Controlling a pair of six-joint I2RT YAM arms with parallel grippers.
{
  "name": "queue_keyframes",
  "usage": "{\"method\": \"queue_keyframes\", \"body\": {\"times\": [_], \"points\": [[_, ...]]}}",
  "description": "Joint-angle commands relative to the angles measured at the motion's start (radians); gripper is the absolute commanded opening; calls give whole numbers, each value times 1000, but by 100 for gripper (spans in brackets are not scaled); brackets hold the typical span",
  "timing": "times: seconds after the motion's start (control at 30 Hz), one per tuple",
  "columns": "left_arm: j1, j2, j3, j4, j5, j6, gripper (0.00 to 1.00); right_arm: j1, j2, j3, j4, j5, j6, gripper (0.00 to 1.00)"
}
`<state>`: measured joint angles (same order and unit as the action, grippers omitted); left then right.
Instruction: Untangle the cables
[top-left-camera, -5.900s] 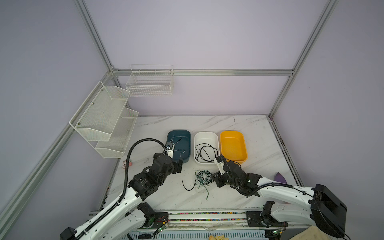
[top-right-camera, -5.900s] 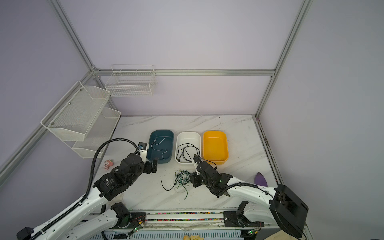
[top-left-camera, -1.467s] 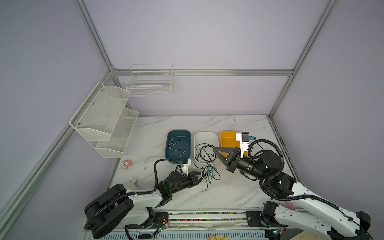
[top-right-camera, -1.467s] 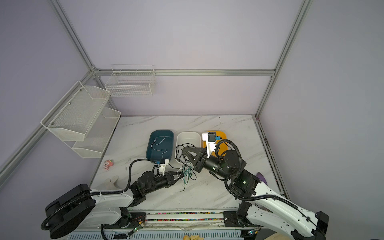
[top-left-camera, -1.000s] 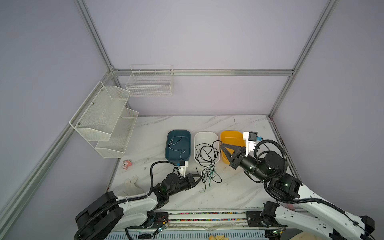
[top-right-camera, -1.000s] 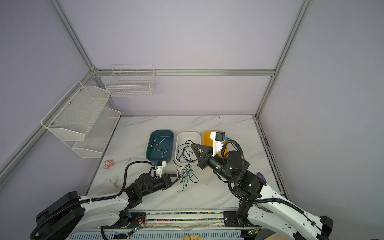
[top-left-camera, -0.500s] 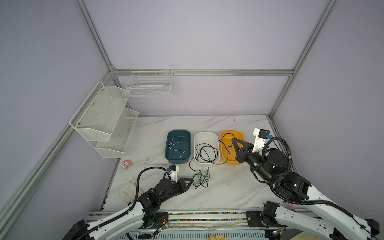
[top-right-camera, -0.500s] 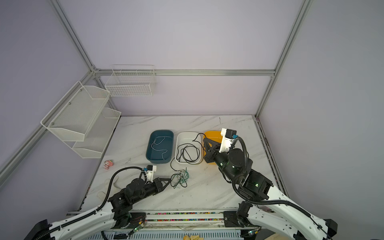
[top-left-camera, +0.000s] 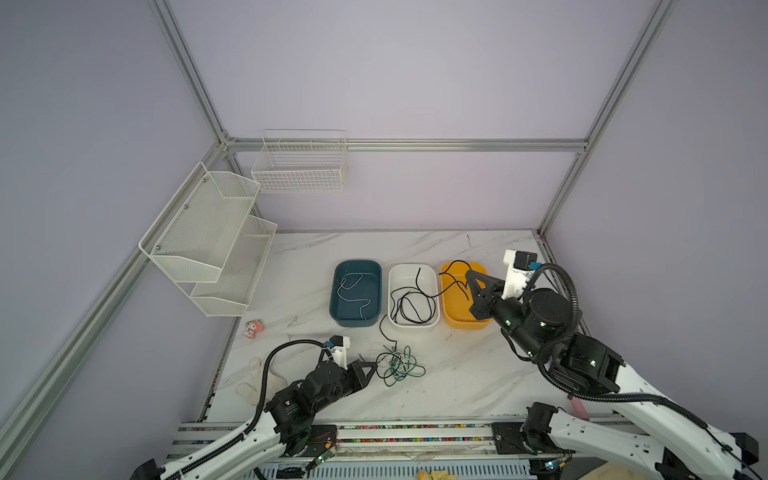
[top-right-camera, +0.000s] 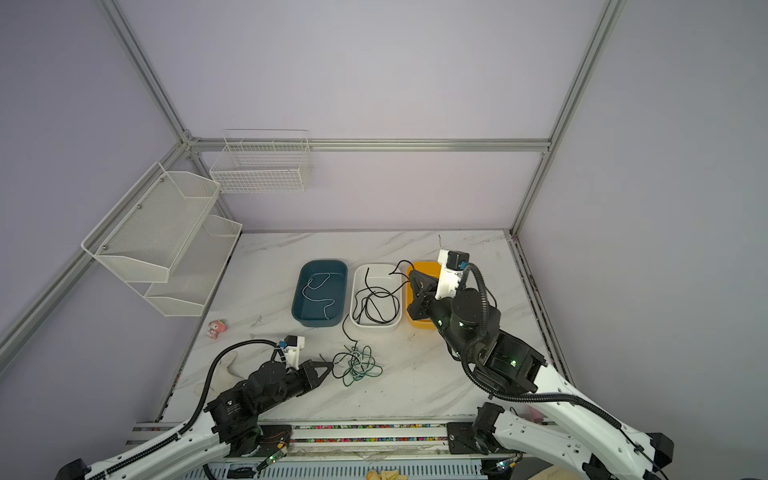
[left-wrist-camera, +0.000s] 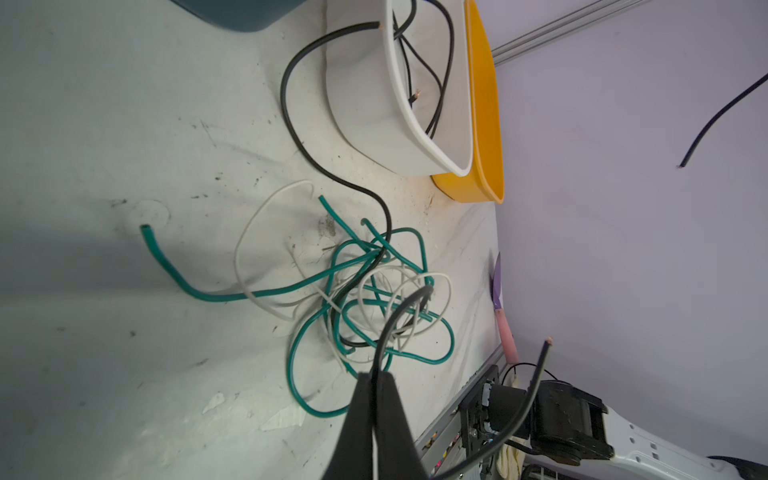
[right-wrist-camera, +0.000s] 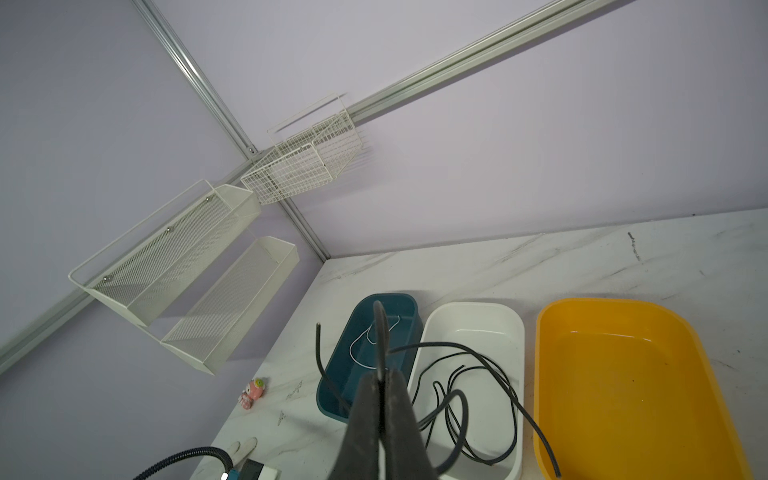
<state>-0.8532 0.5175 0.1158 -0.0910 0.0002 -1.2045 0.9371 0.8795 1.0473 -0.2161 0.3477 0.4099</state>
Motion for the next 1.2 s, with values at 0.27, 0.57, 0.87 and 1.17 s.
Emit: {"method": "queue_keyframes", "body": {"times": [0.27,0.57,0.87,1.17], "points": [[3,151,67,74,35,87,0,1,227,31,114,-100,-102,0],[2,137,72,63,40,79,0,-91,375,6,216,-208,-109,0],[4,117,73,47,37,71,0,-188,440,-32,307,-272,-96,0],[3,120,71,50,38,69,0,-229,528,-81,357,-268,-82,0]]}}
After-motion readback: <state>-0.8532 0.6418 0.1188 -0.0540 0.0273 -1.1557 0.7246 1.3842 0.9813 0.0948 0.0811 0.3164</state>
